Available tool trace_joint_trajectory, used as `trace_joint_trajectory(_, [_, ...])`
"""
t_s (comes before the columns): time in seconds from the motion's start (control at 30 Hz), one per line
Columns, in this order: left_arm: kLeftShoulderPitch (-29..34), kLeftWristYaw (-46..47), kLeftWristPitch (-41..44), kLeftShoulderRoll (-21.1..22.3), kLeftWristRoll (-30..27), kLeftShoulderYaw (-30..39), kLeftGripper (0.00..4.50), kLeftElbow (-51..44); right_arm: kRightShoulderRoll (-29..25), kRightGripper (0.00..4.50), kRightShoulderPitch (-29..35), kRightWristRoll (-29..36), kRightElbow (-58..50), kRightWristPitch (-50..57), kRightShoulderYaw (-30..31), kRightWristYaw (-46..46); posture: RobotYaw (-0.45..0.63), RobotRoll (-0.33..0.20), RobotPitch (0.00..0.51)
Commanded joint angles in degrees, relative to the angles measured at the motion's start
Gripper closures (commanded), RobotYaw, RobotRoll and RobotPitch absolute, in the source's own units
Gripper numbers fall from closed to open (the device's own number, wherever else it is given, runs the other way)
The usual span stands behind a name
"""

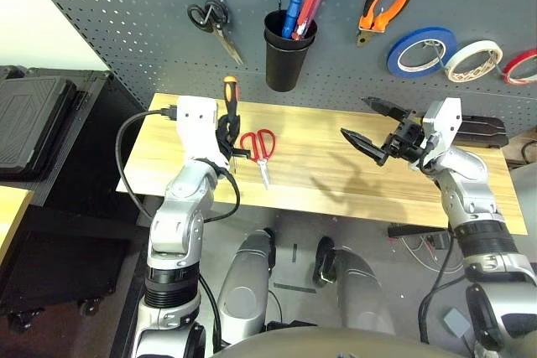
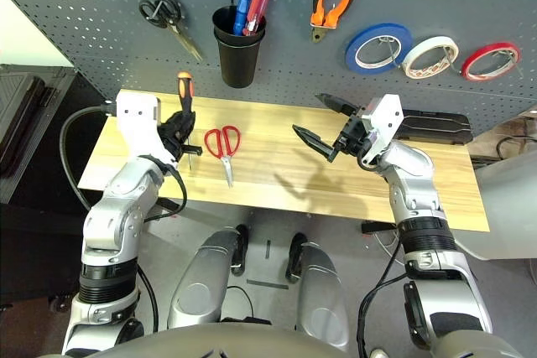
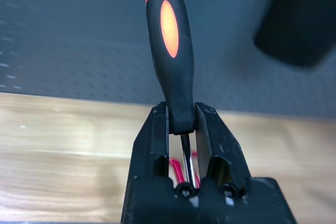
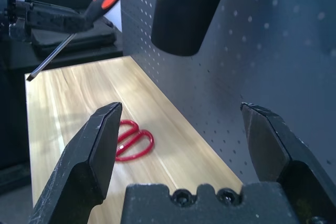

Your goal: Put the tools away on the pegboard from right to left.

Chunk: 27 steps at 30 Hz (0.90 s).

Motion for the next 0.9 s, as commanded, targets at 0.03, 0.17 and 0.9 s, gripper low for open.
trace_joint_trajectory(0.03, [1.35,0.11,-3.69,-0.66,-3.08,2.13,3.93,-4.47,-1.46,0.00,1.97,2.60,-1.53,-0.07,-1.75,3.24,0.32,0.000,0.172])
trace_joint_trajectory(0.17, [1.34,-0.02,-5.69,-0.73,-5.92,3.24,3.93,-8.20,-2.80,0.00,2.20,4.47,-2.18,1.30,-3.04,4.88,0.33,0.000,0.174])
trace_joint_trajectory(0.9, [-23.94,4.41,-4.84,0.41,-12.84,2.17,3.93,-4.97,-4.32,0.00,1.29,13.41,-13.64,13.70,-10.12,0.24,0.23,0.000,0.136])
